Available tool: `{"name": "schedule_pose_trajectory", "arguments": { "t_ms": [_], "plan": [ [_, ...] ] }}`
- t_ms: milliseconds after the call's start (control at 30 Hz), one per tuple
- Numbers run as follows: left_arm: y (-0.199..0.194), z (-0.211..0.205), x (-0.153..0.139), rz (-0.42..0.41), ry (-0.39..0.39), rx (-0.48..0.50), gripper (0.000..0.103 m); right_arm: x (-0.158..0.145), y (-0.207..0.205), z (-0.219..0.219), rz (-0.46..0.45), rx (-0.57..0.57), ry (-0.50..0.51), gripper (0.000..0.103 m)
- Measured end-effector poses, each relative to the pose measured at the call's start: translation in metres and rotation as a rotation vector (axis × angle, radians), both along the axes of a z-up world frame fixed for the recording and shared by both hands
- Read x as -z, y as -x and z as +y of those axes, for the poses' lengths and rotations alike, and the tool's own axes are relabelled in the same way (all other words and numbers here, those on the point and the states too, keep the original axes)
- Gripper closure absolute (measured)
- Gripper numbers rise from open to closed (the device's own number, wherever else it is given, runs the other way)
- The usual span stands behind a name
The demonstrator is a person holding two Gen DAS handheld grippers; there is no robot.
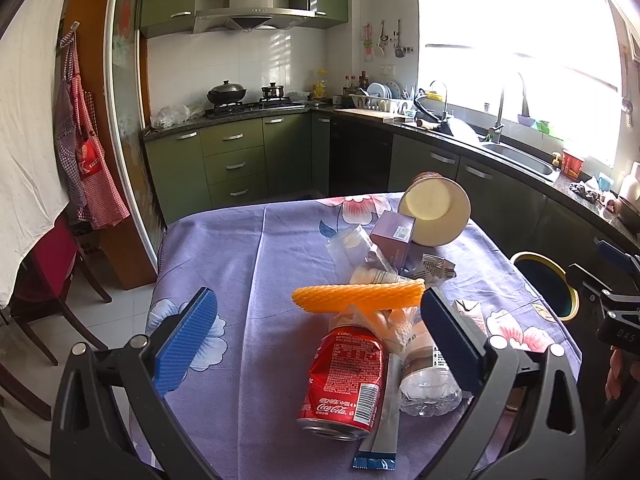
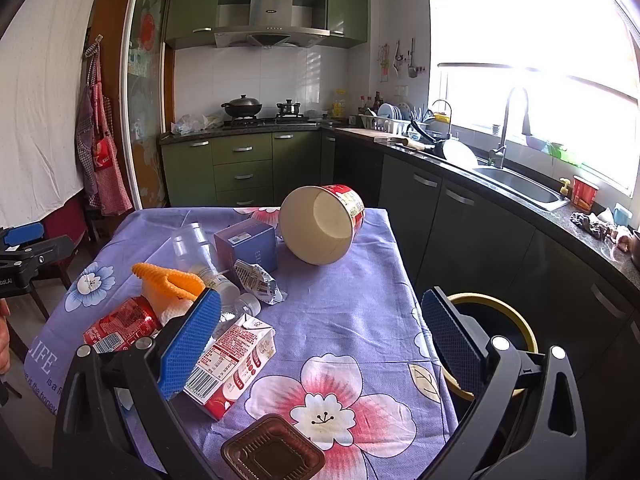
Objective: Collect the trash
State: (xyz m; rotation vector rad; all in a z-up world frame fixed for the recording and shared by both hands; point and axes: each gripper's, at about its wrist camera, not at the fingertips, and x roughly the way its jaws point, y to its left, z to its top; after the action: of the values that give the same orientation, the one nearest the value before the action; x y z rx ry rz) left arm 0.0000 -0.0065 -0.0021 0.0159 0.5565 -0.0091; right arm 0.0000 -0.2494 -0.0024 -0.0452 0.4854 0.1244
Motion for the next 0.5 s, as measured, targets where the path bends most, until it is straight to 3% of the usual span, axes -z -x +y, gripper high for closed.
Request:
{"name": "schedule_pose_trajectory", "arguments": {
  "t_ms": [500],
  "plan": [
    [0.0004, -0.0025, 0.0010, 0.002, 0.002, 0.006, 0.006, 0.0002, -0.0001, -0.0004, 0.000, -0.001, -0.001, 0.004]
  ]
}}
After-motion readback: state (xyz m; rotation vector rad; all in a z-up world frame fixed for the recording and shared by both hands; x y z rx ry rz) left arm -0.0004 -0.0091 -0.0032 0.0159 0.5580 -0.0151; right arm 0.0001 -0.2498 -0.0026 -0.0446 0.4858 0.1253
